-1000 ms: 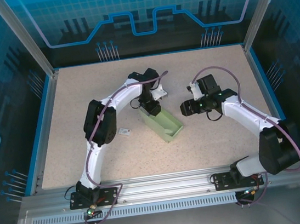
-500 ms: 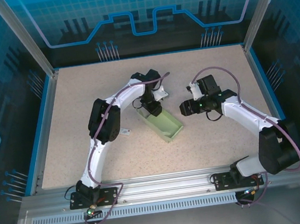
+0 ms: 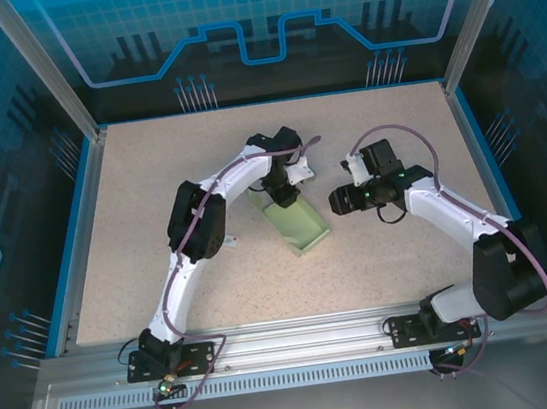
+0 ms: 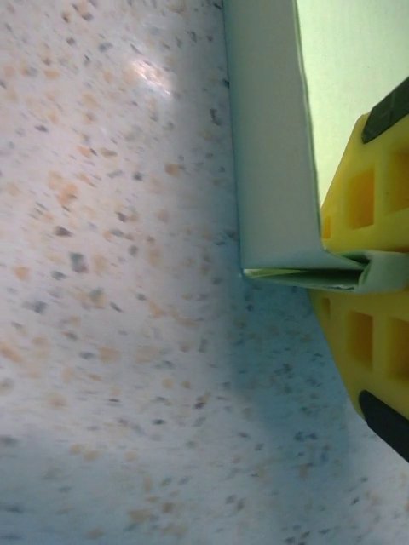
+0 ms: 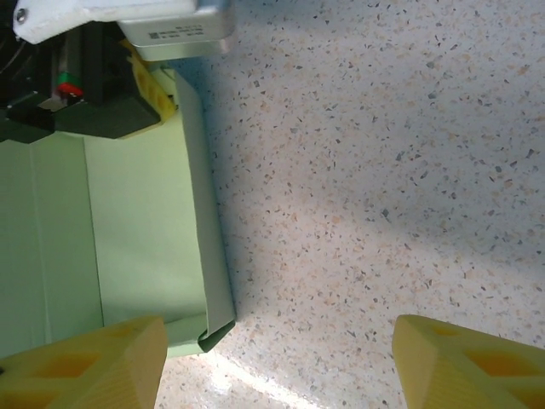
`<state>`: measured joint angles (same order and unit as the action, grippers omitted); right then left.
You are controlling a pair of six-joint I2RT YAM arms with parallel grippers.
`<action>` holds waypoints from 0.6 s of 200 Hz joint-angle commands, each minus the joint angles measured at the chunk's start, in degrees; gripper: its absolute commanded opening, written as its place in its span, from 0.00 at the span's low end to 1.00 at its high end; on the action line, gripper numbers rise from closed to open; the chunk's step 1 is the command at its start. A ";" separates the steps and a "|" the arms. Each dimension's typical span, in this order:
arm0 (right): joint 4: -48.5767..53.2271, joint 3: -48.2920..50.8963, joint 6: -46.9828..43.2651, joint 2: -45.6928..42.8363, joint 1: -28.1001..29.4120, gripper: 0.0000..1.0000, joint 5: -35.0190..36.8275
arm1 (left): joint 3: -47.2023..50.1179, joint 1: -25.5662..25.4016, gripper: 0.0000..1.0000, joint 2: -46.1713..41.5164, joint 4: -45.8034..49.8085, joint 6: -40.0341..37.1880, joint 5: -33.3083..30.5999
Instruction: Fold the paper box
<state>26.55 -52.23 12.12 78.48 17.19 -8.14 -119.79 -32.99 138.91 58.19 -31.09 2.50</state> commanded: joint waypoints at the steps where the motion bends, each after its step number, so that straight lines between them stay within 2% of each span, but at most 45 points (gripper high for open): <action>1: 2.73 0.46 -0.87 -2.47 -0.60 0.71 -0.12 | -3.54 -1.47 0.13 1.35 1.11 -8.81 -0.96; 23: 4.08 1.00 -0.37 -3.65 -0.58 0.71 0.36 | -8.34 -2.58 0.15 3.42 1.98 -11.61 -0.76; 55: 4.16 3.94 1.66 -6.46 -0.17 0.71 1.04 | -14.34 -2.87 0.37 4.82 2.89 -10.51 -0.42; 89: 3.22 6.04 2.21 -7.24 2.22 0.71 1.60 | -13.85 -2.44 0.51 -0.30 0.56 -6.48 3.40; 120: -0.64 5.08 1.95 -1.72 3.12 0.71 -2.16 | -8.64 -0.56 0.54 -9.02 -5.56 0.47 8.94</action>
<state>28.64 -46.72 13.52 72.90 19.40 -7.55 -130.96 -35.24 139.98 57.21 -36.73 5.08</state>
